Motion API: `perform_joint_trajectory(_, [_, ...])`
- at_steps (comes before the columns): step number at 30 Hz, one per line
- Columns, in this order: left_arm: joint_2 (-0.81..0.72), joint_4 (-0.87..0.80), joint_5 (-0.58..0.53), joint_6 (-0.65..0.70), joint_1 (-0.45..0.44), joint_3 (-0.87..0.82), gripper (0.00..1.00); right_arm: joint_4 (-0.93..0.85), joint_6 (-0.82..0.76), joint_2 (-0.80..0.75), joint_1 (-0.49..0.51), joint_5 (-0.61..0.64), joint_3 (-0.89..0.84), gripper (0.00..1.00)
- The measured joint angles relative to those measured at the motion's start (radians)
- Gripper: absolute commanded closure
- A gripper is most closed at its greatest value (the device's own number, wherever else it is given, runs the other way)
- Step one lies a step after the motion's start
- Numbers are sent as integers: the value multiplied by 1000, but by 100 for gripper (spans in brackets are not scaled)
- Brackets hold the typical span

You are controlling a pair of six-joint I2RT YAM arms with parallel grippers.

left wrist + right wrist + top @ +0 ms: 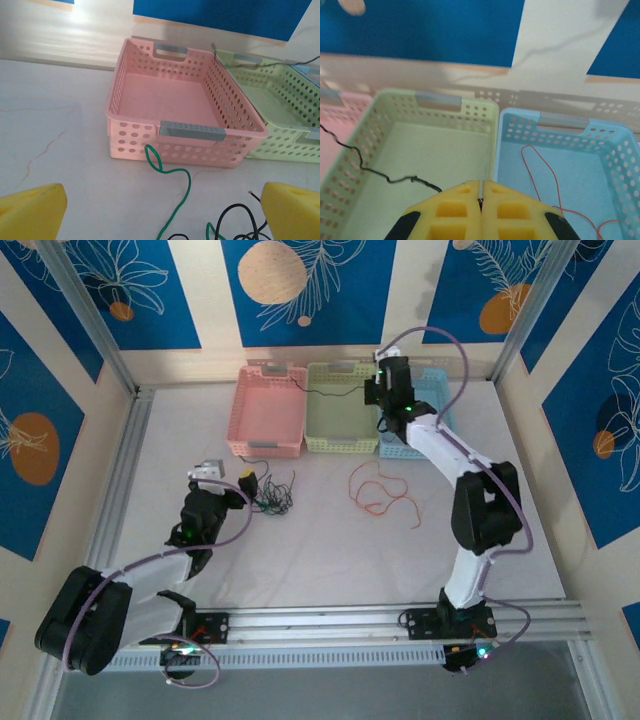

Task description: Untangle the cables

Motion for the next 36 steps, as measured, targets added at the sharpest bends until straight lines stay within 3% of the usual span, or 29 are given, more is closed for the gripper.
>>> perform_joint_trajectory(8, [2,-13,1,0,0,4,2,-48,-80,163,18,106,123,100])
perform_joint_trajectory(20, [13,-31,3,0,0,13,3,-39,-85,49,-56,139,23,100])
perform_joint_trajectory(26, [13,-48,3,0,0,16,3,-47,-115,58,-18,159,34,100])
perform_joint_trajectory(36, [13,-51,3,0,0,21,3,-114,-119,330,67,143,298,100])
